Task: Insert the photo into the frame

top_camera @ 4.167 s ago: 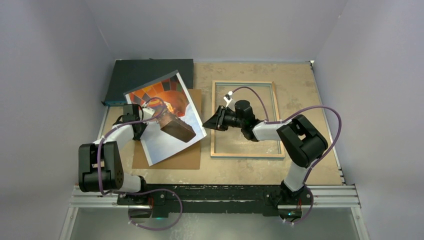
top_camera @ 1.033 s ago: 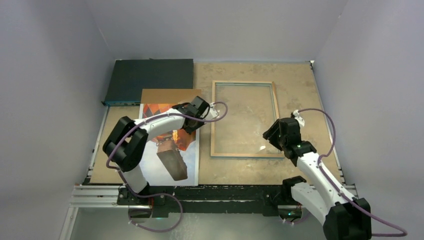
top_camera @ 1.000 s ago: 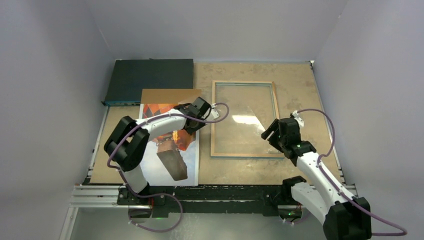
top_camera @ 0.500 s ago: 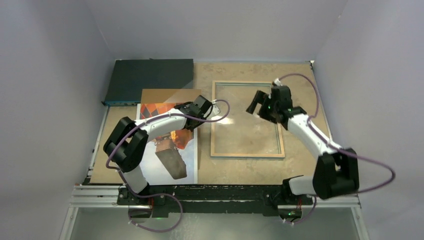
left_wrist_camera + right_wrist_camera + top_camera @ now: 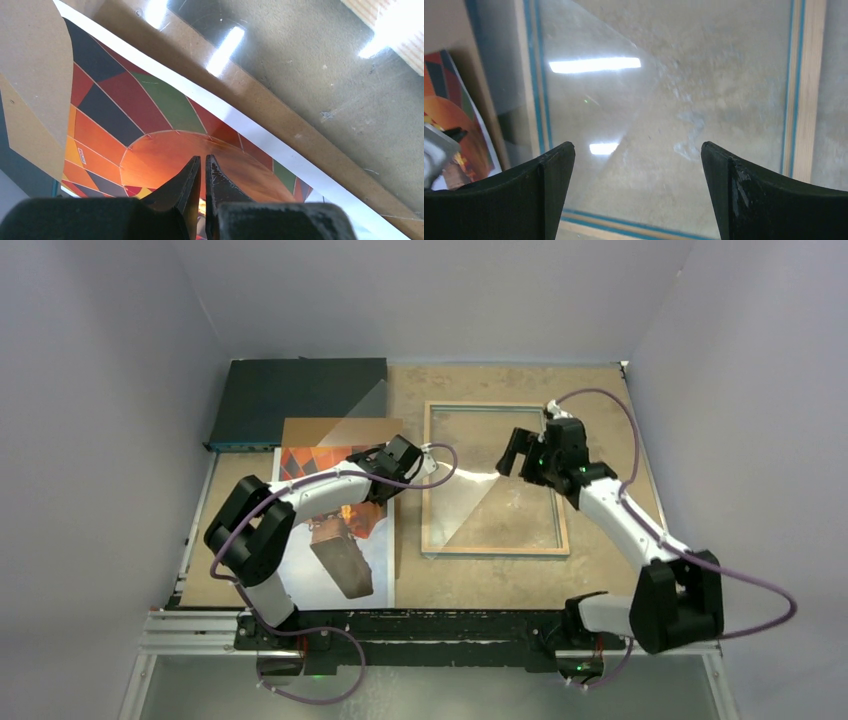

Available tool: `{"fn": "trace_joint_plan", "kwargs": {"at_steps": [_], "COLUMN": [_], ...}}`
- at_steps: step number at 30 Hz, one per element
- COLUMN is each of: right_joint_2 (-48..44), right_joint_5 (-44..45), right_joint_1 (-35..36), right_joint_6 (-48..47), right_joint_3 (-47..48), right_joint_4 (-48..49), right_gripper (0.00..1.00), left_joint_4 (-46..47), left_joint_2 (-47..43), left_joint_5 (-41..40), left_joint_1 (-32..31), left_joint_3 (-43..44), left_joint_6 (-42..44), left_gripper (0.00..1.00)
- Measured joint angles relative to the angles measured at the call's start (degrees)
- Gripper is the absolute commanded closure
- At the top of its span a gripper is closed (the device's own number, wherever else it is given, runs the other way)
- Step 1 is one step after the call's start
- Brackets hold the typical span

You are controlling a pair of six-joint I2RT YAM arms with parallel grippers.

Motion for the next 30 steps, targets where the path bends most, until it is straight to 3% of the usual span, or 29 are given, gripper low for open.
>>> {"fn": "trace_joint_plan", "kwargs": {"at_steps": [5, 10, 16, 22, 30], "right_joint_2": [14.8, 31.6, 49.7, 62.9, 66.1], "right_joint_5": [-3.8, -9.0, -21.5, -32.4, -42.6], "right_joint_1": [0.0, 0.0, -0.2, -0.5, -1.1], "right_joint_6": [-5.9, -11.6, -17.0, -21.9, -23.3], "right_joint_3": [18.0, 40.3, 59.7, 68.2, 66.5], "right_joint_4": [1.8, 3.2, 1.2, -4.7, -6.3], "right_gripper": [0.01, 0.01, 0.11, 0.11, 0.14], "left_joint_4": [-0.9, -4.1, -6.3, -8.6, -10.6], "left_joint_2": [-0.3, -2.0, -5.4, -10.5, -11.7], "left_joint_5": [0.2, 3.1, 7.0, 7.6, 7.3], "left_joint_1": [0.3, 3.8, 13.1, 16.8, 17.7], "left_joint_3": [0.5, 4.9, 10.9, 11.4, 11.5], "left_joint_6": [-0.1, -1.2, -2.5, -2.6, -2.6], "left_gripper": [0.91, 0.74, 0.54, 0.47, 0.5]}}
